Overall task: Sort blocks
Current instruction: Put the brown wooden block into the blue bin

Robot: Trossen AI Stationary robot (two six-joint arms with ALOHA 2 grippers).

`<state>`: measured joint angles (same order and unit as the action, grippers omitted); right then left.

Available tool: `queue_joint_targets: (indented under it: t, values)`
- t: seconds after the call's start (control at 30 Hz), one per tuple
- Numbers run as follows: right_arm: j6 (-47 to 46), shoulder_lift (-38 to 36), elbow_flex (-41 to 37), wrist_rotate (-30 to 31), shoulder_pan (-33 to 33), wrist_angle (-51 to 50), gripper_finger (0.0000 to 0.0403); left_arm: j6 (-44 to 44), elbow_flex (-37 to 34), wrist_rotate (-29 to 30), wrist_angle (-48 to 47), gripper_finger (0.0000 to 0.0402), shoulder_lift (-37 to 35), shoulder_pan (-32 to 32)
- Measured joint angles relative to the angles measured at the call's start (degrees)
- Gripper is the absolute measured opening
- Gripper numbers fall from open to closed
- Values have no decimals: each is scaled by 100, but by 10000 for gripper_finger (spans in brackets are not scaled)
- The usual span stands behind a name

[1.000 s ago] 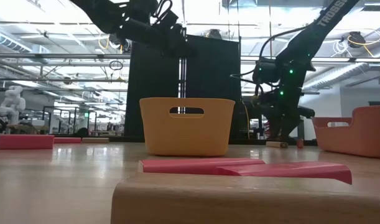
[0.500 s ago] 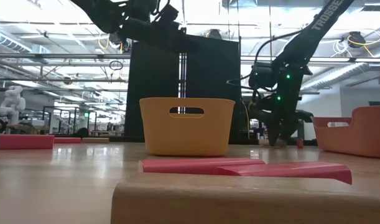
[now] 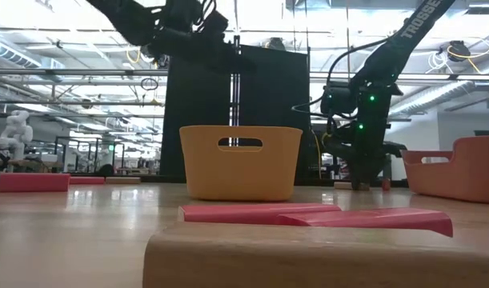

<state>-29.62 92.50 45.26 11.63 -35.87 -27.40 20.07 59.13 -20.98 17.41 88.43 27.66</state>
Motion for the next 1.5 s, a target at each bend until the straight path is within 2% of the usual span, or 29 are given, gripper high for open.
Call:
queue_joint_targets:
  t: [0.17,0.33,0.47,0.6,0.77,0.97,1.13,1.3,1.5]
  values:
    - [158,-14,3,45,114,2,82,-841,-1108,-2,1469,191,-45,107]
    - [-17,-198,-5,-175,455,73,88,-1844,-2125,-310,2932,191,-44,149]
    - [-293,-540,-5,-398,889,592,93,-2498,-2608,-411,3861,191,-52,72]
    - [-496,-942,-5,-470,1469,1608,93,-3329,-2984,-382,4842,191,-51,-43]
    - [-188,-1222,-5,-469,2312,3427,92,-4038,-3104,-296,5156,191,-50,-387]
    - [498,-1229,-5,-449,3156,4959,92,-4030,-3104,-289,5346,191,-51,-776]
    - [1077,-1225,-5,-365,3599,5655,92,-4022,-3102,-273,5603,191,-49,-861]
    - [1511,-1218,-5,9,3796,5936,91,-3670,-2956,-381,5556,195,-49,-1021]
    - [1557,-1071,-1,36,3804,5946,91,-3157,-2689,-410,5463,241,-49,-1428]
